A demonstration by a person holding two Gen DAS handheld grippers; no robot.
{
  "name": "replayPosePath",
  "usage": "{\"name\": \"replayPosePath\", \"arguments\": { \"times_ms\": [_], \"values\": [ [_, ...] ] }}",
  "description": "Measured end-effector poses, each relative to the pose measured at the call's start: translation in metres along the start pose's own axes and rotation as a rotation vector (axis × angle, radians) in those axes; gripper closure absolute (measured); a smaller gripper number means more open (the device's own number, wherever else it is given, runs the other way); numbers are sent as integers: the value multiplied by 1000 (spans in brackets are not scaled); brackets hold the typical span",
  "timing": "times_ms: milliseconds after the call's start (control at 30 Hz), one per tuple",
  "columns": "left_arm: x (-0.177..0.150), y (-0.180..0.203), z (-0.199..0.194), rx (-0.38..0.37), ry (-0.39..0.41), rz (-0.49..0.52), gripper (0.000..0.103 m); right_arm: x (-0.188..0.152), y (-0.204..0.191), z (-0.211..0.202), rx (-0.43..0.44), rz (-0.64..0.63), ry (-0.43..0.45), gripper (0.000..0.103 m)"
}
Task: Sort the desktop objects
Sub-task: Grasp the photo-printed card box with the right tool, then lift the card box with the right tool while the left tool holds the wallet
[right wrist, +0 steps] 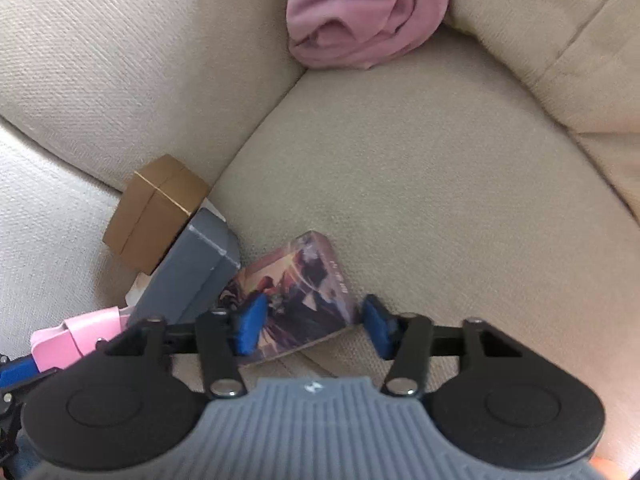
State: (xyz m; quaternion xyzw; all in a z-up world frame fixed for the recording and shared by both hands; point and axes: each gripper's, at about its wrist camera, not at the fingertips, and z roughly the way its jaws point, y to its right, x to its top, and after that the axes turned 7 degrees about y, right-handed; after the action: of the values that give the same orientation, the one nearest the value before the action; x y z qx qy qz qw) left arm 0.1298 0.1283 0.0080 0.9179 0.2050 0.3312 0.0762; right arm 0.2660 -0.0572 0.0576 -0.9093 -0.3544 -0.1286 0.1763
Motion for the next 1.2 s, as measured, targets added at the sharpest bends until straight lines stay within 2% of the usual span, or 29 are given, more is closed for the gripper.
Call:
{"name": "replayPosePath", "arguments": {
  "times_ms": [133,200,267,400,533,700,800,833,867,933,1067,1200],
  "values": [
    [-6,1,-4,9,6,-11,85,-13,2,-29,46,26,49,75],
    [-8,2,-6,14,7,-15,85,-20,-3,-42,76,19,62,78],
    [-10,5,-4,18,7,-22,85,-28,-16,-48,89,-4,73,78],
    [-13,12,-1,31,10,-38,85,-30,-39,-46,57,-66,109,78],
    [-18,11,-3,31,15,-57,85,-30,-51,-48,133,-39,116,79],
    [-23,13,-5,37,16,-59,85,-34,-69,-46,59,-113,157,76],
    [-21,18,-1,39,16,-61,85,-35,-70,-41,137,-90,120,76],
    [-20,21,2,39,15,-63,85,-35,-71,-38,161,-82,105,78],
    [-21,21,2,39,15,-65,85,-36,-72,-34,150,-79,103,81],
    [-22,22,2,39,15,-67,85,-37,-73,-29,91,-76,131,101],
    [-28,18,-4,38,21,-79,85,-41,-68,-29,101,-37,140,103],
    [-35,18,-13,41,33,-85,86,-53,-73,-49,35,-92,196,103]
  ]
}}
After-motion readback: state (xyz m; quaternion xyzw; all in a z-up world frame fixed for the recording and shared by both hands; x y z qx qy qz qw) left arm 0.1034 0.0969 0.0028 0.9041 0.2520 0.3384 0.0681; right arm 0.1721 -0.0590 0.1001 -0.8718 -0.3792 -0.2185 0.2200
